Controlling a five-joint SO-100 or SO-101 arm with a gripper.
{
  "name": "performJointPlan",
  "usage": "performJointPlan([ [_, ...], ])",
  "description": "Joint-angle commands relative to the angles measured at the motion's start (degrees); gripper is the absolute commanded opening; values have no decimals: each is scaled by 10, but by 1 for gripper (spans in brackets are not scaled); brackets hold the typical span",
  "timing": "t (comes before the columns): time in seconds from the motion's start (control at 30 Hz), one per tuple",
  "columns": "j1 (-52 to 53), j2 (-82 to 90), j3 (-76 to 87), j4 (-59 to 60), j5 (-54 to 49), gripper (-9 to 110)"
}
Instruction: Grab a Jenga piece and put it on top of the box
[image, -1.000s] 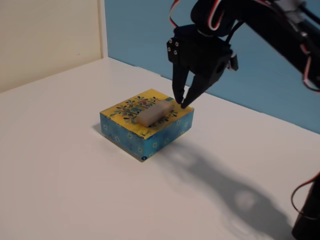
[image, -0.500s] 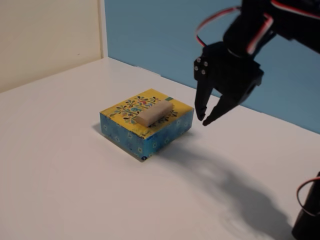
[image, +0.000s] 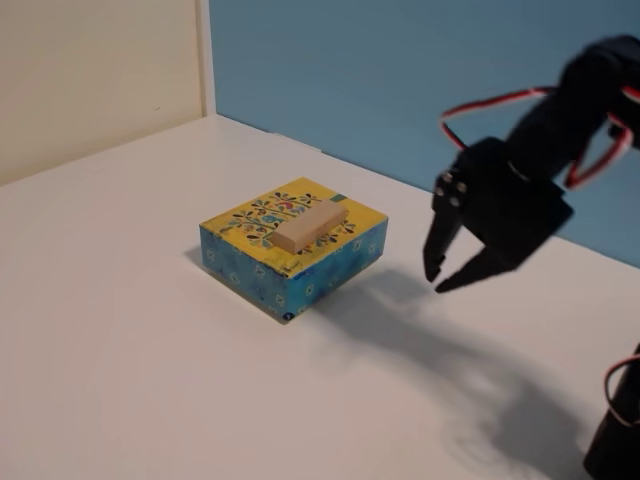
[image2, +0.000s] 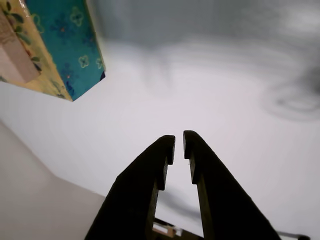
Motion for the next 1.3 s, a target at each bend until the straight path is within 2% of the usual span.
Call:
performJointPlan([
  [0.0, 5, 46, 27, -16, -10, 0],
  [1.03, 19, 367, 281, -25, -40, 0],
  [1.27, 25, 486, 345, -4, -58, 0],
])
